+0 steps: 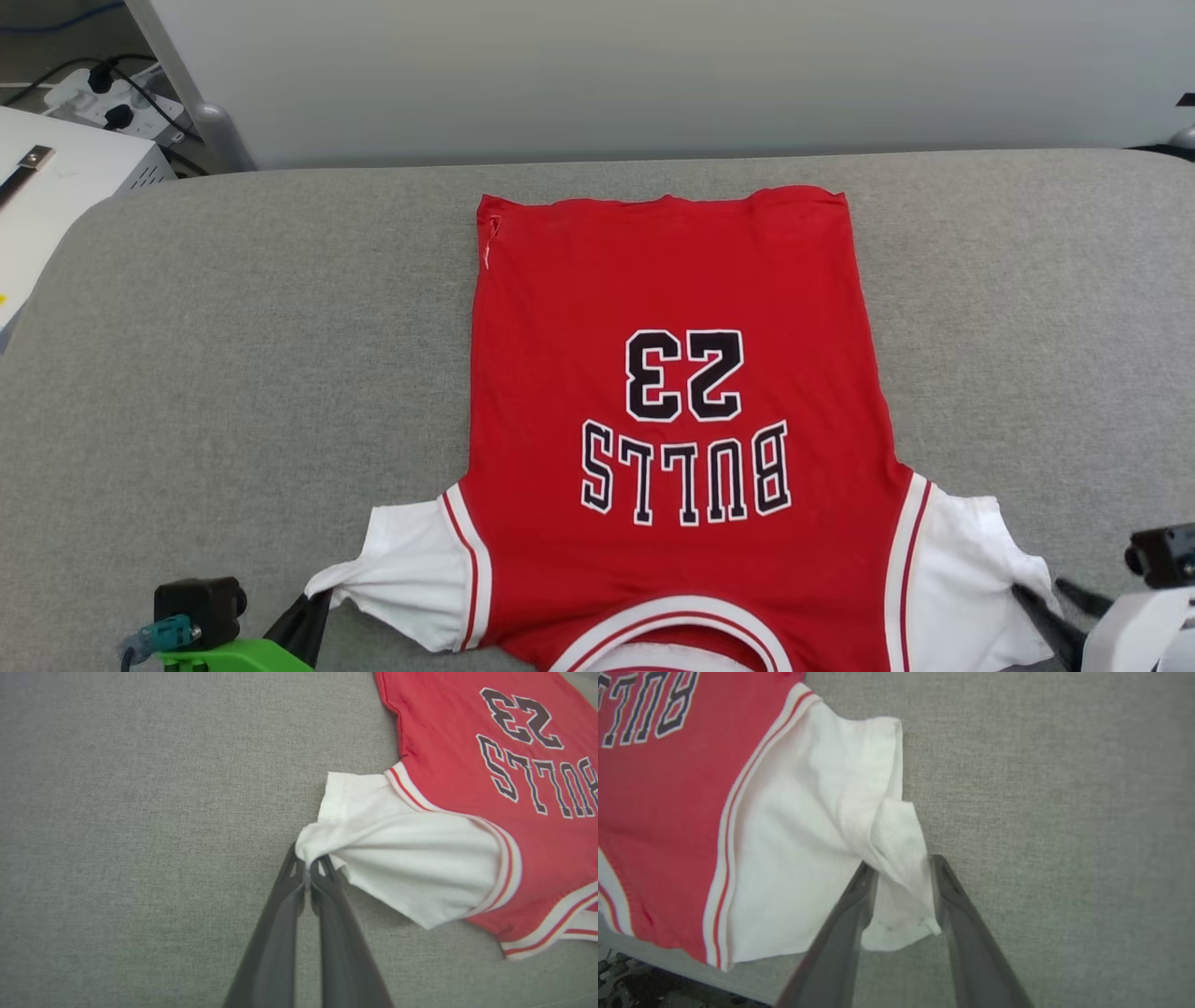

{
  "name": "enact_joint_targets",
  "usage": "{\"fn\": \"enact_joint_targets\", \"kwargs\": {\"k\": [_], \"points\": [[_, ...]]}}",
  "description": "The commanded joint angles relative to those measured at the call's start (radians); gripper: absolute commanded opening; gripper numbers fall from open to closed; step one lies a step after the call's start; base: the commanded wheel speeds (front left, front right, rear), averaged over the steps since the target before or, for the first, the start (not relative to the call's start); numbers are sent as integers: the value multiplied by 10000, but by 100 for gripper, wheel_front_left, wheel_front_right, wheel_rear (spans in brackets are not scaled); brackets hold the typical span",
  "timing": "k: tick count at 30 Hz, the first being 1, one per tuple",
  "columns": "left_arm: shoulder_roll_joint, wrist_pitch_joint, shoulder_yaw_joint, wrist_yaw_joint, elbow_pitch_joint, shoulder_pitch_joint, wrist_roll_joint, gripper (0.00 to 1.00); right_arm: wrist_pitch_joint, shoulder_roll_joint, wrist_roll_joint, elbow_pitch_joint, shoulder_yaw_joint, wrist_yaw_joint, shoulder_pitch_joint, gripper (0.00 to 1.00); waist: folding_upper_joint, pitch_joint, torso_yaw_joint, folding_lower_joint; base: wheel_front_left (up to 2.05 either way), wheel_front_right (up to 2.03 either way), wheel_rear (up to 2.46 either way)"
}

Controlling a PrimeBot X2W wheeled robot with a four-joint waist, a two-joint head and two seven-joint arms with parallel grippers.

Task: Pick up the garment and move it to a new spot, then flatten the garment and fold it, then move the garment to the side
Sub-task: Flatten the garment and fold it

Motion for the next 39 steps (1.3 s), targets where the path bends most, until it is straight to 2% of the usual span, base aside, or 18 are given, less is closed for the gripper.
{"fn": "enact_joint_targets", "kwargs": {"k": [1,7,13,19,24,29,34,39], "points": [[-55,-68,1,28,-84,-290,186,0,-40,-22,-98,-254,-217,-9,-350,100,0,61,37,1,0,0,0],[-160,-69,-24,260,-633,-939,730,0,83,-232,-516,-1800,-1699,-9,-1823,100,0,689,406,1,0,0,0],[-357,-106,8,406,-1176,-1734,1295,0,1268,-466,-688,-2421,-2456,-9,-4498,100,0,1920,997,1,0,0,0],[-729,-194,8,396,-1421,-2583,1889,0,3430,-731,-1015,-1462,-2010,-9,-7777,100,0,3216,1672,1,0,0,0],[-1148,-268,-30,324,-1488,-3178,2306,0,5984,-517,-1125,283,-1331,-9,-10135,100,0,4165,2153,1,0,0,0],[-1556,-339,-11,261,-1430,-3590,2623,0,8041,-169,-1405,1584,-848,-9,-11608,100,0,4891,2498,1,0,0,0],[-1880,-386,8,101,-1251,-3843,2845,0,8631,-92,-2012,2469,-524,-9,-12046,100,0,5302,2725,1,0,0,0],[-2121,-416,63,-49,-980,-4009,3036,0,8657,65,-1975,3139,-288,-9,-11695,100,0,5416,2826,1,0,0,0]]}}
